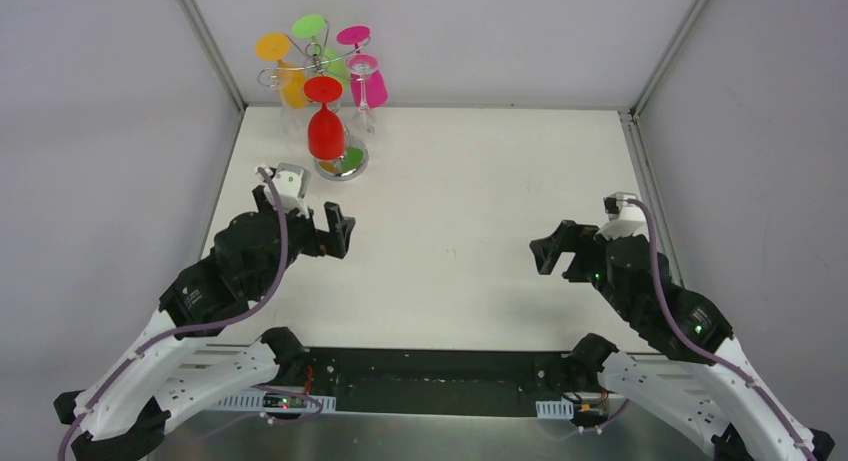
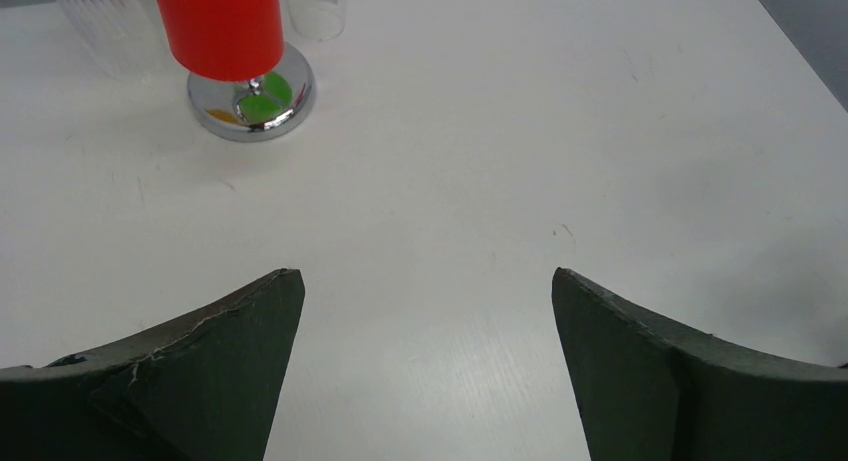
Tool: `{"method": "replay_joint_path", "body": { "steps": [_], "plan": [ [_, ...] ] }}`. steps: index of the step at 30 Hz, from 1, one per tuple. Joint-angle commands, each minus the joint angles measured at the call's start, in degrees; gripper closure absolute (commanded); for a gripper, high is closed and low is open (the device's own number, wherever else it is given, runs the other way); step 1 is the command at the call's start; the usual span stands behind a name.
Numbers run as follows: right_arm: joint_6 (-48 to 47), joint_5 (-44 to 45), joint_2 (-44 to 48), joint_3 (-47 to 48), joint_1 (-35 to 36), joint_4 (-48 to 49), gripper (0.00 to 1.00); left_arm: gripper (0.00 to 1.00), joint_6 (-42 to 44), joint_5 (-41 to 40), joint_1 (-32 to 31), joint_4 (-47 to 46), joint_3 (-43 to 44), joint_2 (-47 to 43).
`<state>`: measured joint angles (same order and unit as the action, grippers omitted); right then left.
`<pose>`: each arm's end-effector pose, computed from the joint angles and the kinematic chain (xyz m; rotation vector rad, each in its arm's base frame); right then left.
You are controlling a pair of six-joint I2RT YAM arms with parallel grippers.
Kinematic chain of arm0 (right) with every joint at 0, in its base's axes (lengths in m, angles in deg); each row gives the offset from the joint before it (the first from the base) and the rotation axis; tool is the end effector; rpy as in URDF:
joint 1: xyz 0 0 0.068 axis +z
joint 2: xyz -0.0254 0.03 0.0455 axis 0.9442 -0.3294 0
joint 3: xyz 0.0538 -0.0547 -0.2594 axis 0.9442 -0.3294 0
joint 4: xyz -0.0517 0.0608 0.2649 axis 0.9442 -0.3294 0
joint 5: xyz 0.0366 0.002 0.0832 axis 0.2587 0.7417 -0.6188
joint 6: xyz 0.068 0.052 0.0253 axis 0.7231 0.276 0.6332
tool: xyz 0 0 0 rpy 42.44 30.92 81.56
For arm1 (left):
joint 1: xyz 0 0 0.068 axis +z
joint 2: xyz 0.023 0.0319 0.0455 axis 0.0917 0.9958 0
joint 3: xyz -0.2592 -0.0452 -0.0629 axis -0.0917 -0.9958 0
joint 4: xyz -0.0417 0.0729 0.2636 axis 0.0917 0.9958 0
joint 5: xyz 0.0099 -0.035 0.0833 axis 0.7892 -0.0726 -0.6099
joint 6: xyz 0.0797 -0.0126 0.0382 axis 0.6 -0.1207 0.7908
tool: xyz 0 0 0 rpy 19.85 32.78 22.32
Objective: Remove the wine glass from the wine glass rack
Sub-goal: Adjust the wine rack at the center of the board.
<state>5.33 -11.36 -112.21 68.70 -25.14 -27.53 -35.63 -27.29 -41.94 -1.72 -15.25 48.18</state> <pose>0.1234 0.0782 0.3591 -0.1805 1.8797 0.3337 0.1339 -0.0981 0.3981 0.2184 1.7234 -0.4163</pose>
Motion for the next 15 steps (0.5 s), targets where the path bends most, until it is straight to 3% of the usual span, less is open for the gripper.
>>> {"method": "replay_joint_path", "body": {
  "steps": [1,7,15],
  "plan": [
    [-0.13,-2.46,-1.95,-0.21,0.11,2.25,0.01,0.01,4.21,-3.16,-0.16,-2.99,8.54,6.85],
    [-0.08,-4.08,-2.17,-1.38,0.16,3.26,0.01,0.0,7.95,-0.79,1.04,-4.01,19.35,16.96],
    [1.16,-7.79,-3.36,-2.35,0.15,4.67,0.01,0.0,8.55,9.1,11.27,-3.93,32.26,27.28]
  ]
}}
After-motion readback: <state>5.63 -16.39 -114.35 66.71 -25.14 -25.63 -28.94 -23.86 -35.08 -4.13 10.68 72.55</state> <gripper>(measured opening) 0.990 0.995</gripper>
